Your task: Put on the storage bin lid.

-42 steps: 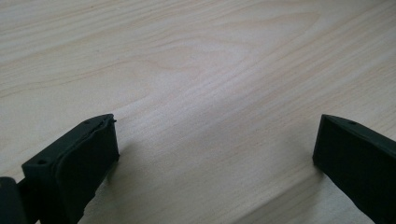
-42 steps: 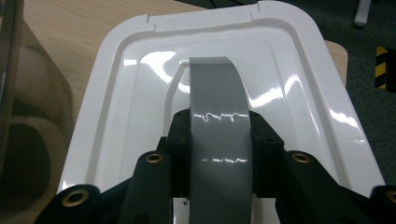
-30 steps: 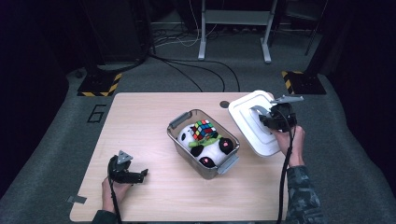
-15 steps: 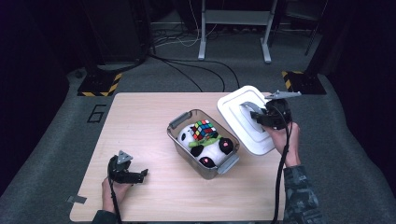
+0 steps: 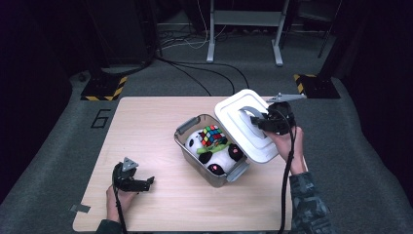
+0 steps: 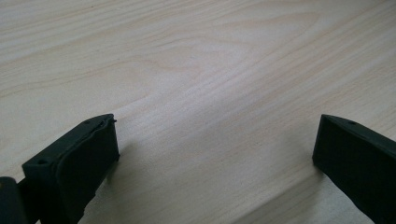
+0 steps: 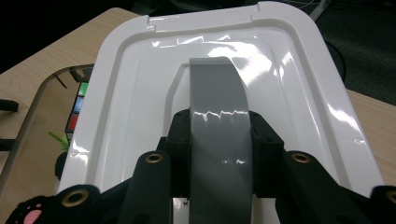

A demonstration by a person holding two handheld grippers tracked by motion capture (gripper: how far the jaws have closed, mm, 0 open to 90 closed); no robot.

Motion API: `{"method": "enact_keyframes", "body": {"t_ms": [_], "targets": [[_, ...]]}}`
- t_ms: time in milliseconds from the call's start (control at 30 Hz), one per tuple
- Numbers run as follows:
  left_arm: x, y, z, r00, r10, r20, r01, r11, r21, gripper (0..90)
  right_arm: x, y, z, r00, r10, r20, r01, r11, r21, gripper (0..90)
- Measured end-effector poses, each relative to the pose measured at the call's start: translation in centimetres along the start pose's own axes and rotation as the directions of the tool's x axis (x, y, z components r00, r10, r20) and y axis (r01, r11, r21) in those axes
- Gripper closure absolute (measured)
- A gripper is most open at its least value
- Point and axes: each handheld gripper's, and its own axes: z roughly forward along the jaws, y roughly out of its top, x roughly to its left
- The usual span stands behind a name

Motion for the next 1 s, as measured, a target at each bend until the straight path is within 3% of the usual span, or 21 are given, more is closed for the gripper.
{"method": "enact_keyframes", "body": {"t_ms": [533, 1000], "targets": [[0.0, 0.0, 0.0, 1.0000, 0.000, 0.000, 0.000, 1.0000, 0.000, 0.0, 1.7, 0.4, 2.1, 0.9977, -0.018, -0.065, 0.019, 0.9997, 0.013, 66.4], [0.0, 0.0, 0.0, 1.0000, -0.001, 0.001, 0.001, 1.0000, 0.000, 0.0, 4.1, 0.9, 4.5, 0.9893, -0.027, -0.143, 0.032, 0.9989, 0.033, 66.5]]}}
